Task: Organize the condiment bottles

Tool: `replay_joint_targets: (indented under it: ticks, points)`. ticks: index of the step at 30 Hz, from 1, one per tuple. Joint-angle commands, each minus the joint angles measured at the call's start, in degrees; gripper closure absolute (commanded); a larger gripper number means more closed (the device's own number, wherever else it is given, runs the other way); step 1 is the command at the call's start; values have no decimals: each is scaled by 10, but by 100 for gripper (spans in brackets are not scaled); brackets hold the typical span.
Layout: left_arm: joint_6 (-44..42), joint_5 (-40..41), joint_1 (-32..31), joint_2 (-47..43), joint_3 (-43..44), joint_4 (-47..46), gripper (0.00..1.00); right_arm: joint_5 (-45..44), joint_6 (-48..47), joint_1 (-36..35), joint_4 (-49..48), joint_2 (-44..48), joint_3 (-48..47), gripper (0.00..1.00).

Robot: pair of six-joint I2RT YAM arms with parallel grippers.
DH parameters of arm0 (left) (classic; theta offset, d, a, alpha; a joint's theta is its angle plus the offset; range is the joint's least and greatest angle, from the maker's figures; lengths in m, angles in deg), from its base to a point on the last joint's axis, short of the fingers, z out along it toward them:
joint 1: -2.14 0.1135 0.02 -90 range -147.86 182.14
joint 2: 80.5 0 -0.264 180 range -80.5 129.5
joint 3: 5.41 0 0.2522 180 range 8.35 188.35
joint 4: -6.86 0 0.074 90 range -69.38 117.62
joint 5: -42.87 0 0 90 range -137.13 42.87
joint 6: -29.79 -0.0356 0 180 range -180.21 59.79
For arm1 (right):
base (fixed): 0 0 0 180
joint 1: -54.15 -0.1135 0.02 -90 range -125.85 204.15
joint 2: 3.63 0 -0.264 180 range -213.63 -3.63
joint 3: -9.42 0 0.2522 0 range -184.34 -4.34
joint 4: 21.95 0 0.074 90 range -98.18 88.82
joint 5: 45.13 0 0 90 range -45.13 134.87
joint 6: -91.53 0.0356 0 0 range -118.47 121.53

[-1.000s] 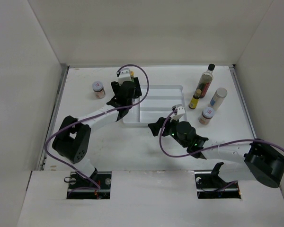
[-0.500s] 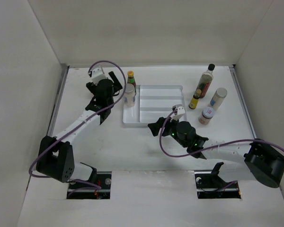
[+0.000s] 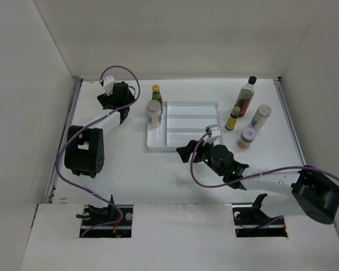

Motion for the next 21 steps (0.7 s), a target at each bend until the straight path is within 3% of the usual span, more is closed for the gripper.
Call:
replay_joint_targets:
  ticks: [1,11,17,21]
  points:
    - [5,-18,20,22,59,11,14,6,-4,1,-28,1,-10,3]
    - [7,-34,40,69,76,18,16,16,-1,-1,-25,-20,-19,3]
    - [9,-52,43,75,64,12,23,17,0,-1,-25,-26,-20,3]
    - [10,-54,43,74,61,10,47,17,0,-1,-25,-26,-19,3]
